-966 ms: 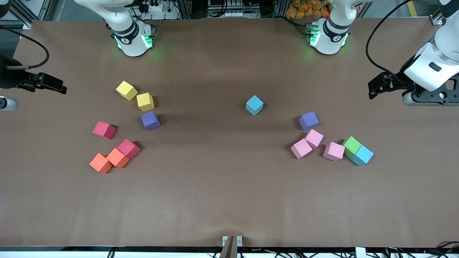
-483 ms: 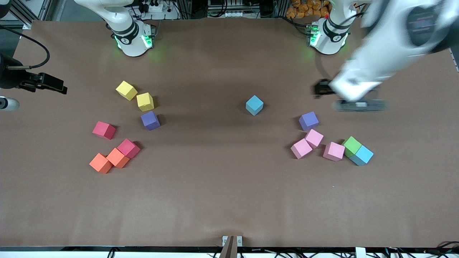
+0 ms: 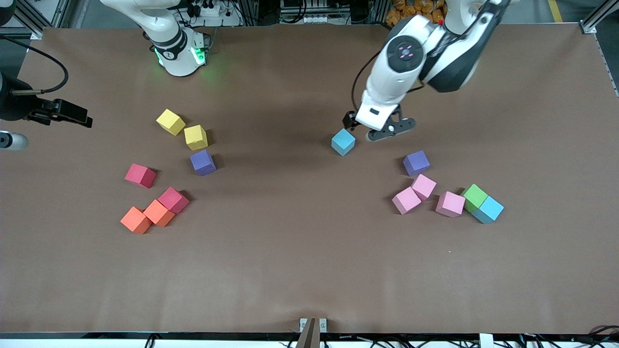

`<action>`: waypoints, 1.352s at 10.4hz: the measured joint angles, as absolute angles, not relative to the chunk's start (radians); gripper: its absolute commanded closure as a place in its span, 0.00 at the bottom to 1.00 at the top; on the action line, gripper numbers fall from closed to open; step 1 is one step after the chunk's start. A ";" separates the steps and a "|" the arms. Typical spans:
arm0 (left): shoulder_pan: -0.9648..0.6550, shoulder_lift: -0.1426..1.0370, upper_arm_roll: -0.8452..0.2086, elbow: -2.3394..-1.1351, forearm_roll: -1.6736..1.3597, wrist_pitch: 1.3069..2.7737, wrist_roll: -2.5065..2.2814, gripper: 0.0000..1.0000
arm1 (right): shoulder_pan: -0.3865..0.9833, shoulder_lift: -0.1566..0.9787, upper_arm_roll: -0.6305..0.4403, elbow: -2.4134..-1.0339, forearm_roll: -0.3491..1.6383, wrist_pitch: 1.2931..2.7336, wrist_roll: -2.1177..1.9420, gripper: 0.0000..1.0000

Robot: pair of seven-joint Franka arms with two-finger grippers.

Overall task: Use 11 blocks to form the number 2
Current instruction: 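Grasp the cyan cube with the left gripper while the right gripper reaches purple, then lift the cyan cube with the left gripper while the right gripper grasps purple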

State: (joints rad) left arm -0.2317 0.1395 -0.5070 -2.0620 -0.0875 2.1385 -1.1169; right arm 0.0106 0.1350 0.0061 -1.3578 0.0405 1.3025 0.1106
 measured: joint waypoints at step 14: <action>-0.373 0.427 -0.417 -2.149 -0.038 2.513 -1.395 0.00 | 0.239 0.212 0.024 -1.906 0.085 1.846 -0.041 0.00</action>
